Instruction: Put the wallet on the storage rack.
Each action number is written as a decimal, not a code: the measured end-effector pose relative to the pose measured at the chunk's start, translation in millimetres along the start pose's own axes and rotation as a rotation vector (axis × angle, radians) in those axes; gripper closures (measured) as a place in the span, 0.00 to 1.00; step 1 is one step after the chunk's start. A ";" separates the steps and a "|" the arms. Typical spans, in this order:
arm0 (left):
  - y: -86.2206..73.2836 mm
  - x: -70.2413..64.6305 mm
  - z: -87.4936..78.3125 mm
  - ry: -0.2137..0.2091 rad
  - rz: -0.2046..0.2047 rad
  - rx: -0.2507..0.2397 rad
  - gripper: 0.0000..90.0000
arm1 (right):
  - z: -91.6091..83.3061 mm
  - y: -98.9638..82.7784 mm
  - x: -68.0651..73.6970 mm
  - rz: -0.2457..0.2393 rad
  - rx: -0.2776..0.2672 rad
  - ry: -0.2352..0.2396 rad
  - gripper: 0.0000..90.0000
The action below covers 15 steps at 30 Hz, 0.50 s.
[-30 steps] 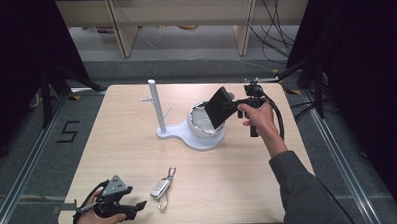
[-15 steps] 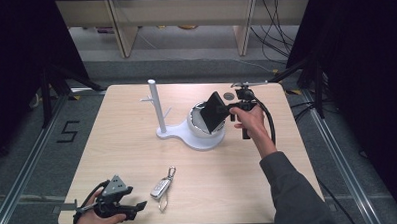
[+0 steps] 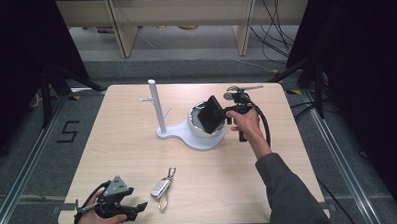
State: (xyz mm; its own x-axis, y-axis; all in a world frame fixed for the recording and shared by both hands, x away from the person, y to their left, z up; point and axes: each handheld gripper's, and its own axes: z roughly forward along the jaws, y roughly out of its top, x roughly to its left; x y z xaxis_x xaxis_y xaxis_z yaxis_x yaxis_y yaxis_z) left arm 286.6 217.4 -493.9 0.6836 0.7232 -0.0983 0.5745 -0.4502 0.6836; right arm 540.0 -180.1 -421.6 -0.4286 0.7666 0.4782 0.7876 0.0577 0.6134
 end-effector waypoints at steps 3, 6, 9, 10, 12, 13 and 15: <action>-0.1 0.4 -0.3 0.001 0.001 0.001 0.30 | -1.4 0.2 -0.3 -0.002 0.010 -0.002 0.81; -0.3 0.4 -0.4 0.001 -0.001 0.002 0.30 | -2.4 0.6 0.4 0.010 0.009 0.000 0.73; -0.2 0.3 -0.1 0.001 0.004 0.003 0.30 | -6.9 2.1 -1.4 -0.030 0.003 -0.041 0.61; -0.3 0.2 0.0 0.000 0.003 0.004 0.30 | -12.1 3.6 -1.6 -0.023 -0.006 -0.050 0.59; -0.4 -0.1 0.6 -0.001 -0.005 0.005 0.30 | -17.7 4.4 -2.0 -0.015 -0.015 -0.054 0.58; -0.3 -0.1 0.5 0.000 0.002 0.003 0.30 | -19.6 4.6 -2.6 -0.012 -0.018 -0.055 0.56; -0.4 -0.2 0.6 0.000 0.002 0.004 0.30 | -22.0 5.0 -2.8 -0.007 -0.010 -0.058 0.55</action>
State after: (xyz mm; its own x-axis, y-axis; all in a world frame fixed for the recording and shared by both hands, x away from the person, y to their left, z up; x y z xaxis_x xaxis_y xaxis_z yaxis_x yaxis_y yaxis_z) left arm 286.5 217.1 -494.5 0.6849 0.7222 -0.0968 0.5749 -0.4539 0.6808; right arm 535.4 -196.0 -406.0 -0.4075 0.8022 0.4364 0.7799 0.0570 0.6233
